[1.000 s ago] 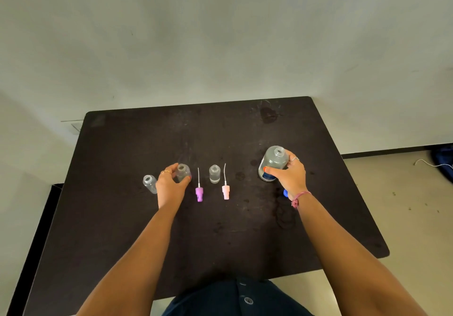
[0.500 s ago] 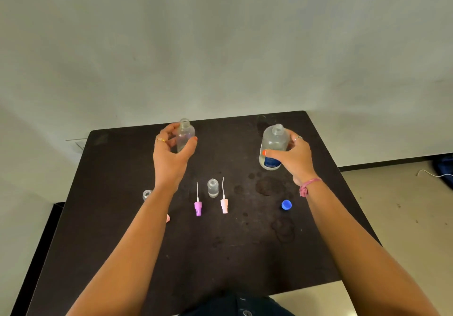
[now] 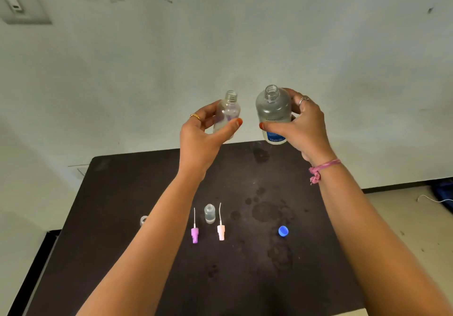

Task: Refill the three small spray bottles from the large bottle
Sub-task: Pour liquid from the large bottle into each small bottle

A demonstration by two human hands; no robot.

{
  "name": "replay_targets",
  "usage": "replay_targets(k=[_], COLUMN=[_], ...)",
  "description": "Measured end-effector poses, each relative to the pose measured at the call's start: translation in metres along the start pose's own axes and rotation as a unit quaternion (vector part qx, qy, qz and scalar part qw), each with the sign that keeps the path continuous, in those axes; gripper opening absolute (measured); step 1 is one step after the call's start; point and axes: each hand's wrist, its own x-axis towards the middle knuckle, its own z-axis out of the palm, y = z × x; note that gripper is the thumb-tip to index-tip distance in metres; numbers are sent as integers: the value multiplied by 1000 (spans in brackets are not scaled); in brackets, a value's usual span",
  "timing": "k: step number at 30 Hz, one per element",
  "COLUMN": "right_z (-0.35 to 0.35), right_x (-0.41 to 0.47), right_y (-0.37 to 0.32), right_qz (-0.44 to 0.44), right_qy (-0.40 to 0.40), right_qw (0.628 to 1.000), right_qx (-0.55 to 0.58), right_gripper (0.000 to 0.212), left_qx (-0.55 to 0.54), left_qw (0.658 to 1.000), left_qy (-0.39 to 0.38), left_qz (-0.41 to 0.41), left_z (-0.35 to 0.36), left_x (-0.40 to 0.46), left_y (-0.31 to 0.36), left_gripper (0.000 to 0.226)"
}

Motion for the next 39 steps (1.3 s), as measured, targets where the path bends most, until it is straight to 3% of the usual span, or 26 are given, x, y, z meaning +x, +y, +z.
replay_targets(k=[16,39], right_z=[-20,-20], right_x=[22,32], right_y=[-62,-79], right_qz=[-203,-290], right_qy=[27,74], right_qw=[966,922], right_qx=[-156,-248], right_gripper=[76,71], left_qx=[6,-32], left_qw=[999,999], left_qy=[9,10], left_qz=[38,37], left_z=[17,16], left_x=[-5,-5], left_y=[50,63], left_gripper=[47,37])
